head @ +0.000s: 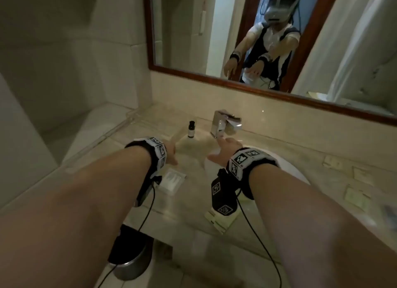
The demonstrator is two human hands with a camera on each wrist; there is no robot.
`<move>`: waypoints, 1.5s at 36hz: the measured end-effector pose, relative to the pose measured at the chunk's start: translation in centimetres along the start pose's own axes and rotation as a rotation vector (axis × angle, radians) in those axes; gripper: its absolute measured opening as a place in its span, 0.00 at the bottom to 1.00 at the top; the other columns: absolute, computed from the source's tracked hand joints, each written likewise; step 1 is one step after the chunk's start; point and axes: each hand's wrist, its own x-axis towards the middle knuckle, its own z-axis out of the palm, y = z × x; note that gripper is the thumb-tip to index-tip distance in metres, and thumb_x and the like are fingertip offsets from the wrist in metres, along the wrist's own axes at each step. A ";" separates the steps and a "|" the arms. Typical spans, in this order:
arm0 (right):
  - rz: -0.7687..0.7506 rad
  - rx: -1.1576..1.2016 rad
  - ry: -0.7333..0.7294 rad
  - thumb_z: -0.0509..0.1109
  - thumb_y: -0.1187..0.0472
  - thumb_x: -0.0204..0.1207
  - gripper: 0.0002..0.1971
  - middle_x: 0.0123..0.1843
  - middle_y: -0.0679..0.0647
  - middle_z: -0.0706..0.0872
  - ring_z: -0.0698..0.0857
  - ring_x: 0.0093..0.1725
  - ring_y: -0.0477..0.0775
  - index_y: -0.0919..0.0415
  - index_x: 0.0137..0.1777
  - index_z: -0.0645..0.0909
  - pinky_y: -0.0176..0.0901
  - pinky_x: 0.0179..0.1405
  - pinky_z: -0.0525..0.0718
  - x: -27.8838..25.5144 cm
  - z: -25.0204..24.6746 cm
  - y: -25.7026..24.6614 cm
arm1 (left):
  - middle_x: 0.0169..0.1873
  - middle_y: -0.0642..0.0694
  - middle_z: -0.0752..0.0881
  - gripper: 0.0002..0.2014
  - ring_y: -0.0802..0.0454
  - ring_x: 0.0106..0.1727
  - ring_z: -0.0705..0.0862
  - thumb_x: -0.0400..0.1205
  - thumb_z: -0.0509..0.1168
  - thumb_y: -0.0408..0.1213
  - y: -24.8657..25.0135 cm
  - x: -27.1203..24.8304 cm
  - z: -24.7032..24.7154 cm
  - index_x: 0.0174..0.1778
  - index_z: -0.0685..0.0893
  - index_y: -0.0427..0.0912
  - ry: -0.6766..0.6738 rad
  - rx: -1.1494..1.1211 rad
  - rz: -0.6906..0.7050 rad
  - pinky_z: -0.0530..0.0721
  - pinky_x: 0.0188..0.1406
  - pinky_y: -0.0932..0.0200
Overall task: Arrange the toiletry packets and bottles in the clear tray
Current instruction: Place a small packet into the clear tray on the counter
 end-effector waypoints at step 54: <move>-0.126 -0.008 -0.354 0.66 0.49 0.80 0.36 0.78 0.62 0.68 0.71 0.75 0.63 0.59 0.82 0.55 0.51 0.72 0.72 6.1 4.8 -2.3 | 0.51 0.42 0.81 0.15 0.48 0.40 0.80 0.76 0.64 0.25 -3.0 5.0 5.3 0.59 0.78 0.36 -0.091 -0.473 0.043 0.77 0.31 0.70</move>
